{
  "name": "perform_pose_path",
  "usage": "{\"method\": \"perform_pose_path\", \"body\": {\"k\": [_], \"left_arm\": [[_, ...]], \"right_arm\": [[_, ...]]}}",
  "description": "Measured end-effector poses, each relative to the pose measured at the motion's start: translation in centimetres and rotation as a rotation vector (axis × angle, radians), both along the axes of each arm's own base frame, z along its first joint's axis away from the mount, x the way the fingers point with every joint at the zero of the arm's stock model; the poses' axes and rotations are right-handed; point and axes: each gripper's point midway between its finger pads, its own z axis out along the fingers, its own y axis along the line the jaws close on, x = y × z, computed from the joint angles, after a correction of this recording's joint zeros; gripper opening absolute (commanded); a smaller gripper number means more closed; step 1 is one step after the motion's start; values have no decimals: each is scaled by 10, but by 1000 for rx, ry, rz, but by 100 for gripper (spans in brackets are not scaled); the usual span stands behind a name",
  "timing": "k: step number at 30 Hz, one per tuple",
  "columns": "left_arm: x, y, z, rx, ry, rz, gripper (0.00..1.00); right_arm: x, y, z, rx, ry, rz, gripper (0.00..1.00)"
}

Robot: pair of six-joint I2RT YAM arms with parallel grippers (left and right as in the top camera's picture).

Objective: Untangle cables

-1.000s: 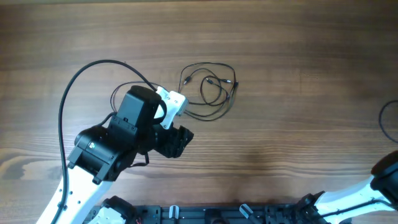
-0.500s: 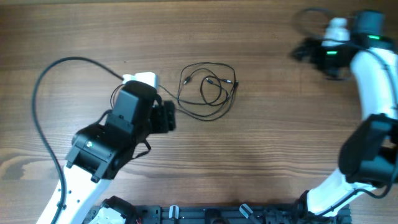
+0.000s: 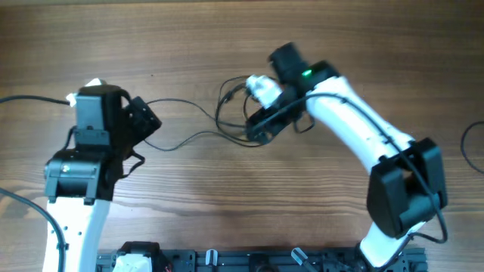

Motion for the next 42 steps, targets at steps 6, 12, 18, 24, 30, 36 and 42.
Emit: {"method": "perform_pose_path", "body": {"k": [6,12,18,24,30,36,42], "left_arm": [[-2,3,-2,-37,13,-39,79],[-5,-3,-5,-55,33,-69,77],[-10,-4,-9,-59,57,-79,83],[-14,-6,-11,-67,75,-88,84],[-14,-13,-11,-100,74,-113,83],[-16,-18,-12,-120,85,-127,83],[-18,-19,-14,-125,93,-130,83]], "right_arm": [[-8,21,-23,-61,-114,100,96],[-11,31,-41,-42,-147,99,74],[-9,46,-52,65,-153,29,80],[-16,50,-65,106,-134,-6,79],[-23,63,-66,135,-148,11,75],[-24,72,-81,153,-121,2,68],[-19,83,-83,192,-107,-27,27]]}}
